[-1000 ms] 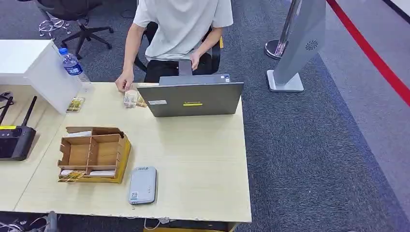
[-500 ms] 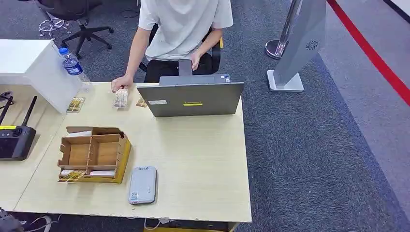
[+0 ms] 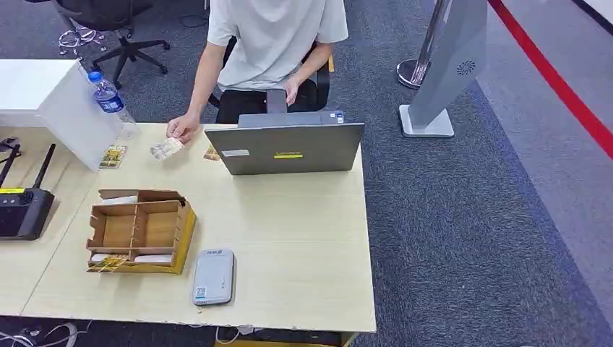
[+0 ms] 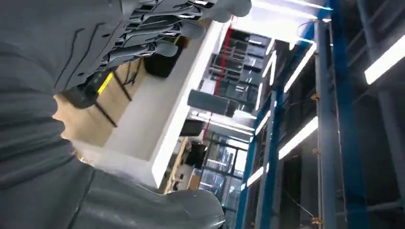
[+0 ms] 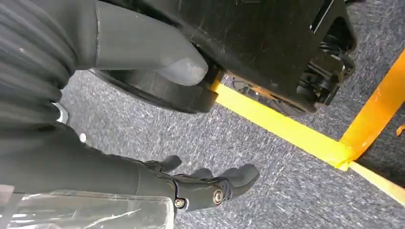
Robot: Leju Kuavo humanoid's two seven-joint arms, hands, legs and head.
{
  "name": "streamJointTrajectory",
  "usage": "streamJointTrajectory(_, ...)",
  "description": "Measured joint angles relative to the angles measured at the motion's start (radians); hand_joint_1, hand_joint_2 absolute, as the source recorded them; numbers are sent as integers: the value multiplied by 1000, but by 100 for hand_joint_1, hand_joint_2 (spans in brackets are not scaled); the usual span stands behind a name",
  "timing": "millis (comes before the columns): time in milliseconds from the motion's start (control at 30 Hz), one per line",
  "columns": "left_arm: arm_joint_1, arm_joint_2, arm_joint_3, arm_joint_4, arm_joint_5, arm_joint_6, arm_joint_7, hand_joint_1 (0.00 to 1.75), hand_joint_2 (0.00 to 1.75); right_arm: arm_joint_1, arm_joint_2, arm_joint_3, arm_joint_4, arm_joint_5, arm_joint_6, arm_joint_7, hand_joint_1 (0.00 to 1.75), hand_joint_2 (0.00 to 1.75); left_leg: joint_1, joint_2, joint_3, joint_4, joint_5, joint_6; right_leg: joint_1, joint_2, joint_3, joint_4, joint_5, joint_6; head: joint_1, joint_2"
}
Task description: Pass the card to the sensor for recognition and then transmit it.
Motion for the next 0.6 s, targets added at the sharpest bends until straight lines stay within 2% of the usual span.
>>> streamJointTrajectory(167, -40, 36, -57, -8, -154, 43, 2, 0, 175, 0, -1, 7, 2, 5, 1, 4, 0, 175, 0, 0, 0, 0, 0, 0, 0, 1, 0, 0, 0, 0, 0, 0)
streamJointTrajectory(600, -178, 116, -271, 27, -571, 65, 111, 0, 175, -2, -2, 23, 3, 23, 8, 14, 0, 175, 0, 2, 0, 0, 0, 0, 0, 2, 0, 0, 1, -1, 0, 0)
